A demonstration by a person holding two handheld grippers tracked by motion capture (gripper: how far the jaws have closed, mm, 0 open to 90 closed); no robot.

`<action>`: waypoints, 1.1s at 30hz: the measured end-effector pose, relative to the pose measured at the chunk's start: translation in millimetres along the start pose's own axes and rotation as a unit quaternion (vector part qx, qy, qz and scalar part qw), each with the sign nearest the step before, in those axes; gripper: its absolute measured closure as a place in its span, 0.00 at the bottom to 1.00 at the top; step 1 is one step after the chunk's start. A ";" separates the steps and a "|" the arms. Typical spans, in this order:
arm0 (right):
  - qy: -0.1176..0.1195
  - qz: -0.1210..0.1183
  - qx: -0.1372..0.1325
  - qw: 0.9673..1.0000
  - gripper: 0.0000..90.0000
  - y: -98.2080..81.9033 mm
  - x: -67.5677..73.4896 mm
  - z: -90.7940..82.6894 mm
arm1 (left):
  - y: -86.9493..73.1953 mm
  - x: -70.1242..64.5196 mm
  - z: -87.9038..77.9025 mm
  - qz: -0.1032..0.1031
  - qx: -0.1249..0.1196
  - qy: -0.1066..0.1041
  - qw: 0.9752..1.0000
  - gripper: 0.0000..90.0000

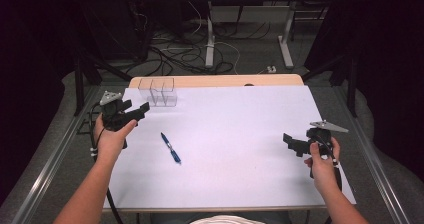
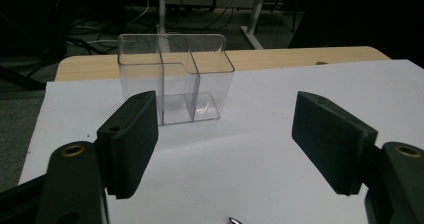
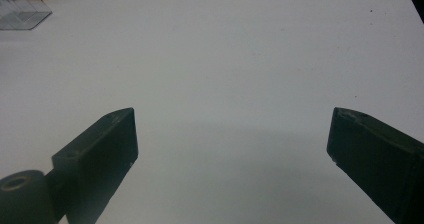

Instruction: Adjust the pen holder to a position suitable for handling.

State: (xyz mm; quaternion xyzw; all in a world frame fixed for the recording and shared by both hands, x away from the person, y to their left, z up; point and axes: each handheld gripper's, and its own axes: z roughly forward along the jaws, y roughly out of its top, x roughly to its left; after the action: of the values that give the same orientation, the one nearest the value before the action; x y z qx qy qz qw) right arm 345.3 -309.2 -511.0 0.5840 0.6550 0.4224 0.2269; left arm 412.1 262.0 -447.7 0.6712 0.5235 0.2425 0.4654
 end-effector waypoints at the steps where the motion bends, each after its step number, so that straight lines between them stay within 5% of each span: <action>1: 0.001 0.000 0.000 1.000 0.06 0.1 0.0 0.1 | 2.2 0.2 1.7 0.000 0.001 0.000 1.000 0.31; 14: 0.000 0.016 -0.002 1.000 0.07 0.3 -1.1 -1.6 | 34.9 4.8 21.9 0.008 0.014 0.026 1.000 0.36; 21: 0.002 0.021 -0.007 1.000 0.08 2.1 -1.1 -2.7 | 58.9 17.0 29.2 0.002 0.015 0.053 0.998 0.39; 33: -0.003 0.032 -0.005 0.999 0.08 1.2 -2.2 -2.7 | 88.8 32.0 45.5 -0.019 0.026 0.060 0.998 0.52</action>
State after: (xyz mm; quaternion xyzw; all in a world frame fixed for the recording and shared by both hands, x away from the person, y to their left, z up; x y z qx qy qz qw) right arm 344.4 -312.2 -509.0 0.6051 0.6331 0.4307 0.2183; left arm 502.1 273.2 -395.3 0.6572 0.5695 0.2596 0.4201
